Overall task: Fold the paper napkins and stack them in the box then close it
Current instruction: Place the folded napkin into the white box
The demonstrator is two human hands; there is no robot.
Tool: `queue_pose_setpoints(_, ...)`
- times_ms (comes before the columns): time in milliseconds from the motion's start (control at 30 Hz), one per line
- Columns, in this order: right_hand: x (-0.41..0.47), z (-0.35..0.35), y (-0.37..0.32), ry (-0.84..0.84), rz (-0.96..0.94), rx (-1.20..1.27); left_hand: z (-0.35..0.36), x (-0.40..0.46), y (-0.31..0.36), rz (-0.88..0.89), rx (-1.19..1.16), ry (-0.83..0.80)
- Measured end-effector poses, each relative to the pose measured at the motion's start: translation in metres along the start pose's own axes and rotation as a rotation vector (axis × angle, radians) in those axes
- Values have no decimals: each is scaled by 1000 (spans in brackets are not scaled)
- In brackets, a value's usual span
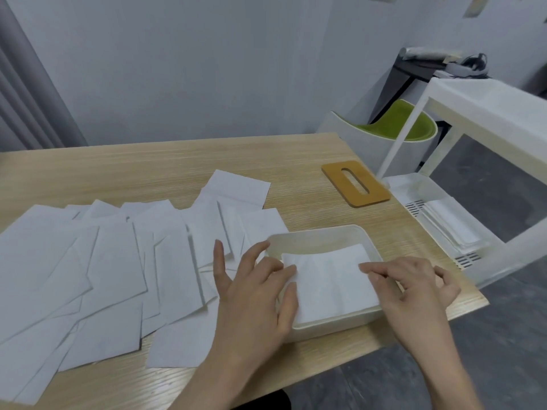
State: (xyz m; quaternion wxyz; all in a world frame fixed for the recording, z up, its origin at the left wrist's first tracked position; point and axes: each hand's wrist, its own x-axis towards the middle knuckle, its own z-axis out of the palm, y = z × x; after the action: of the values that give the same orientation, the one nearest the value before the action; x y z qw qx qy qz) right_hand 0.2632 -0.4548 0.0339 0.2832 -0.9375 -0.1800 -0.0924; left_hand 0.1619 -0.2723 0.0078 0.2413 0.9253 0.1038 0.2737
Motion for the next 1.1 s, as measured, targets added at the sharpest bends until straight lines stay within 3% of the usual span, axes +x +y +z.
queue_pose_setpoints(433, 4, -2, 1, -60, -111, -258, -16, 15, 1, 67, 244, -269)
queue_pose_setpoints(1100, 4, -8, -1, -236, -44, -165, -4, 8, -7, 58, 126, -214)
